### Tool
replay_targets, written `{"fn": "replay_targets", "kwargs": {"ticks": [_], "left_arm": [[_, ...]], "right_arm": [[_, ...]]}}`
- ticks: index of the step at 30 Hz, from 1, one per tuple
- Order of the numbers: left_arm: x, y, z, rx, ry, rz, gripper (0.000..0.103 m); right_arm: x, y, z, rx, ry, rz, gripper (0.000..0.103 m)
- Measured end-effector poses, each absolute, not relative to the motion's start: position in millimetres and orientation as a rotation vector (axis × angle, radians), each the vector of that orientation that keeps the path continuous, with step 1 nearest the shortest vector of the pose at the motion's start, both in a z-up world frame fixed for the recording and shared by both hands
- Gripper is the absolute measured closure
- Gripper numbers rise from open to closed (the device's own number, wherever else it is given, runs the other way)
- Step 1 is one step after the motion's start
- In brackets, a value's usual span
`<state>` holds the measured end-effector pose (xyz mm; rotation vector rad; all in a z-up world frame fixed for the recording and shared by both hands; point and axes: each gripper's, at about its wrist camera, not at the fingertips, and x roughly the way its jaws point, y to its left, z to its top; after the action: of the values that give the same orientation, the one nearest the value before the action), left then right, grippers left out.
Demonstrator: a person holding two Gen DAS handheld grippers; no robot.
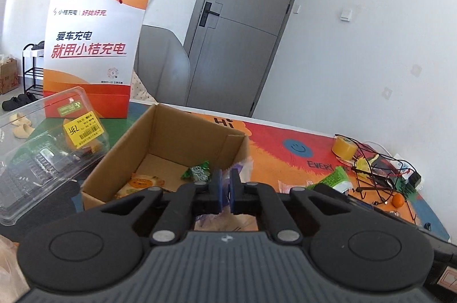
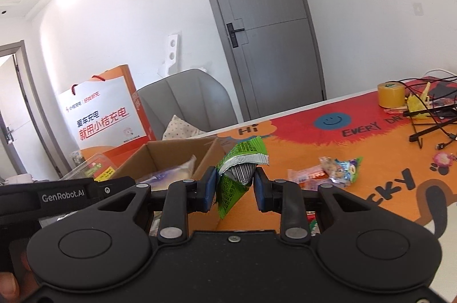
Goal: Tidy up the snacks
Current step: 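Lift the purple roll and green pack with both tools toward the box, then open the left tool dropping the purple roll in the box while the right tool releases the green pack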
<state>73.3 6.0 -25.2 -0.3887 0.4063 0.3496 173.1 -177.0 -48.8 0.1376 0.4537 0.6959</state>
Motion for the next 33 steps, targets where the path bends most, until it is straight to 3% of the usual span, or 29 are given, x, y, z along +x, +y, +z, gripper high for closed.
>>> {"fn": "replay_targets", "kwargs": {"ticks": [19, 33], "left_arm": [[94.2, 36.7, -61.9, -0.479, 0.510, 0.365, 0.096], [73.1, 60.2, -45.7, -0.501, 0.495, 0.394, 0.096]], "right_arm": [[167.0, -154.6, -48.7, 0.126, 0.473, 0.744, 0.074], [167.9, -130.5, -44.8, 0.113, 0.499, 0.792, 0.074]]}}
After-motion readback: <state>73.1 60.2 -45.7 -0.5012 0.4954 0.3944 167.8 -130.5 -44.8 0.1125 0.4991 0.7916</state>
